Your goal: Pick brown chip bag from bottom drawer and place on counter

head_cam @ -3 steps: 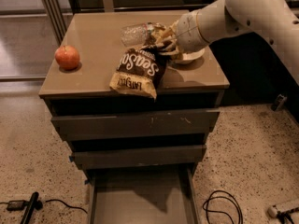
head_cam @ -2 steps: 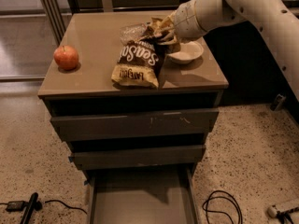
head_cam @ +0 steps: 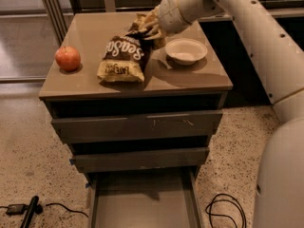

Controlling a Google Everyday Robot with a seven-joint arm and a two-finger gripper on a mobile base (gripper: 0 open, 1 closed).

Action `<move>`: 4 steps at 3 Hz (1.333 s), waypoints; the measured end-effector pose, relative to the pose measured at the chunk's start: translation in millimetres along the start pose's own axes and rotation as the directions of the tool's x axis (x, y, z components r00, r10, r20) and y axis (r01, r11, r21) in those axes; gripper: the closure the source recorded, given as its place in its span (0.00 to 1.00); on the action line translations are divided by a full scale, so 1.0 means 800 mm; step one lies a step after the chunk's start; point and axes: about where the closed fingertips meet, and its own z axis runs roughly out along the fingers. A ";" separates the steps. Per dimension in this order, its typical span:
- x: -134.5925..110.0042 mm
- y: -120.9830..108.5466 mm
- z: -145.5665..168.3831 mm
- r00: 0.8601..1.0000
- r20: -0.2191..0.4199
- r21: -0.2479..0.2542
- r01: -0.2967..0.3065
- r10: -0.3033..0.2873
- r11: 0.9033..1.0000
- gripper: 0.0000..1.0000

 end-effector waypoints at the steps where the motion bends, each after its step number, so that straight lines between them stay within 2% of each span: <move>1: -0.030 -0.006 0.048 0.998 -0.058 -0.081 0.035 -0.040 0.996 1.00; 2: -0.024 0.001 0.048 0.976 -0.217 -0.057 -0.010 -0.003 0.998 1.00; 3: -0.020 0.019 0.081 0.968 -0.245 -0.042 -0.057 0.045 0.998 1.00; 4: -0.020 0.019 0.081 0.968 -0.245 -0.042 -0.057 0.045 0.998 1.00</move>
Offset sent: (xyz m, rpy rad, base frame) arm 0.0024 0.0513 -0.0568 -0.1622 -0.0046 -0.4691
